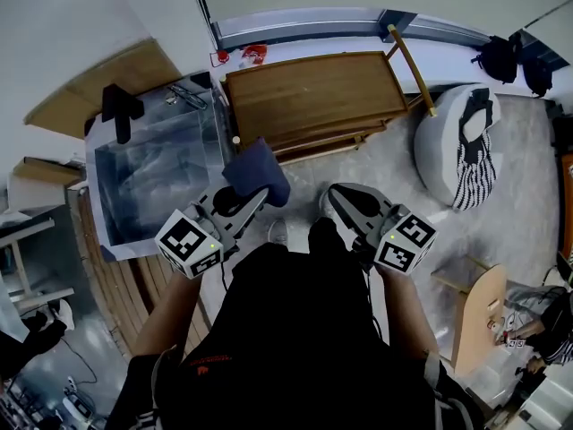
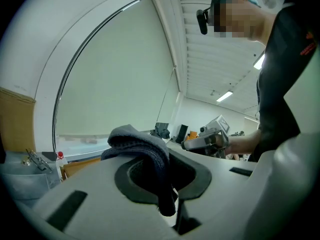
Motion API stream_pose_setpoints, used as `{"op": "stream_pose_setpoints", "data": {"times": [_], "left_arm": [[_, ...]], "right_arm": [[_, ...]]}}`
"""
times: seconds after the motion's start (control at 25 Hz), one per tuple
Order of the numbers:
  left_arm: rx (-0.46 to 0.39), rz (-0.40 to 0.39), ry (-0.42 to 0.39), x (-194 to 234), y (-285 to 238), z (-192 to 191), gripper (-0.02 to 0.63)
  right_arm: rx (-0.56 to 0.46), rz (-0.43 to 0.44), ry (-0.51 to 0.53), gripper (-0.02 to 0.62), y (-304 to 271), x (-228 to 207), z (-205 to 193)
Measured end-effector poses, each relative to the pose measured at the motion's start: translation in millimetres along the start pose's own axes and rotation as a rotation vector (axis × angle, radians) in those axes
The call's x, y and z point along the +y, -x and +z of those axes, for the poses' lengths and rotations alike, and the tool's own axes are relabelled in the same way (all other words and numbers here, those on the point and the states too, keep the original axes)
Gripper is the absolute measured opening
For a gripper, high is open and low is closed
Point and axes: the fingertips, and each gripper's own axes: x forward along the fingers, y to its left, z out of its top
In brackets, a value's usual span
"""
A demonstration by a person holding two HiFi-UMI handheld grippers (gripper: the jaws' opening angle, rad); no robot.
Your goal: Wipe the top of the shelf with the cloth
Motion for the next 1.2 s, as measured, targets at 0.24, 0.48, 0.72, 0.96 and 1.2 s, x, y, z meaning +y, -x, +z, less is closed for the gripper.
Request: {"op": "stream_pose_setpoints", "data": {"times": [0.24, 0.48, 0.72, 0.96, 1.2], "left_arm": [[-0.003, 0.044, 0.001, 18, -22, 5, 0.049], [0.002, 0.152, 0.037, 39, -57, 11, 0.049], [0.005, 0.258, 0.088, 59, -98, 19, 0.049], [-0.004, 0.348, 0.103, 71, -132, 31, 0.049], [-0.023, 0.417, 0.091, 76, -162, 41, 0.049]], "right_arm": [[0.007, 0.039, 0.009, 0.006, -9, -32, 16], [0.049, 0.128, 0.008, 0.006, -18, -76, 39], [0.098, 0.204, 0.008, 0.006, -22, -127, 63], [0.134, 0.255, 0.012, 0.006, -18, -171, 84], [0.160, 0.304, 0.021, 0.005, -10, -205, 108]]}}
